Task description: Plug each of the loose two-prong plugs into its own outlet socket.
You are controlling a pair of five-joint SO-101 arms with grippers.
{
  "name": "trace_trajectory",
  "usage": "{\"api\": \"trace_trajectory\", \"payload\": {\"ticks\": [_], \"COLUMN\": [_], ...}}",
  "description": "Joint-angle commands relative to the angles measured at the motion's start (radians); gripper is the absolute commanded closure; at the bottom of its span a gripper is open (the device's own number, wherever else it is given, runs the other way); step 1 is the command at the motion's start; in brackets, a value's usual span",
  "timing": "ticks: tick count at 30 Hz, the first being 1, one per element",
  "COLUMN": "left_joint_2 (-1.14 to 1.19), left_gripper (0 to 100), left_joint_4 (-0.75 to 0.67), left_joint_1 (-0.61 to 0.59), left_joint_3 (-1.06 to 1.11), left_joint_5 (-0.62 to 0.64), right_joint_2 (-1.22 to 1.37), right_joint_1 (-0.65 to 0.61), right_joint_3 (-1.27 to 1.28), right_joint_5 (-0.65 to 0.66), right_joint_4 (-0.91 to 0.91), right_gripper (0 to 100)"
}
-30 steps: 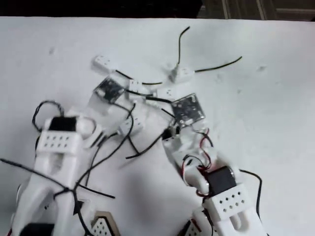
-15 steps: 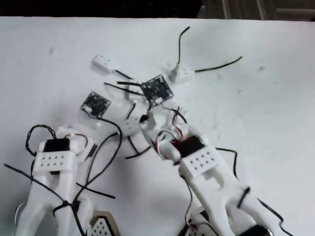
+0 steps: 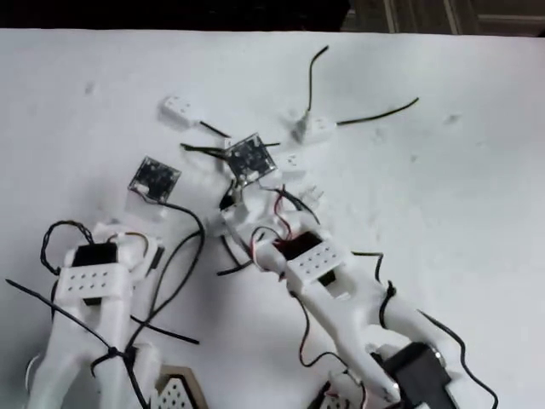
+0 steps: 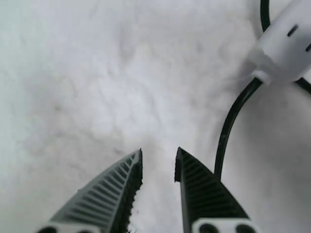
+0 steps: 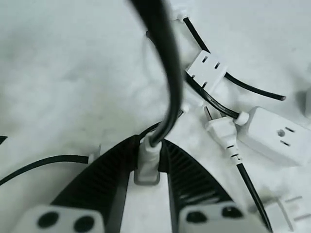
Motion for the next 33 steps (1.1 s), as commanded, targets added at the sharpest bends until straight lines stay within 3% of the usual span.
{"api": "trace_trajectory", "payload": {"ticks": [1,33], "left_joint_2": [-0.035,-0.035], "left_gripper": [88,88], "left_joint_4": [-0.015,-0.011], "left_joint_1": [-0.010,-0.010], "left_joint_3": [-0.003,0.000], "left_joint_5": [0.014,0.012], "right_joint_2": [0.021,0.150], "right_joint_1": [0.004,0.028], "right_joint_3": [-0.044,-0.049], "right_joint_5": [-0.011,-0.011], "right_joint_4": [-0.041,-0.148], "right_gripper": [98.1,98.1]}}
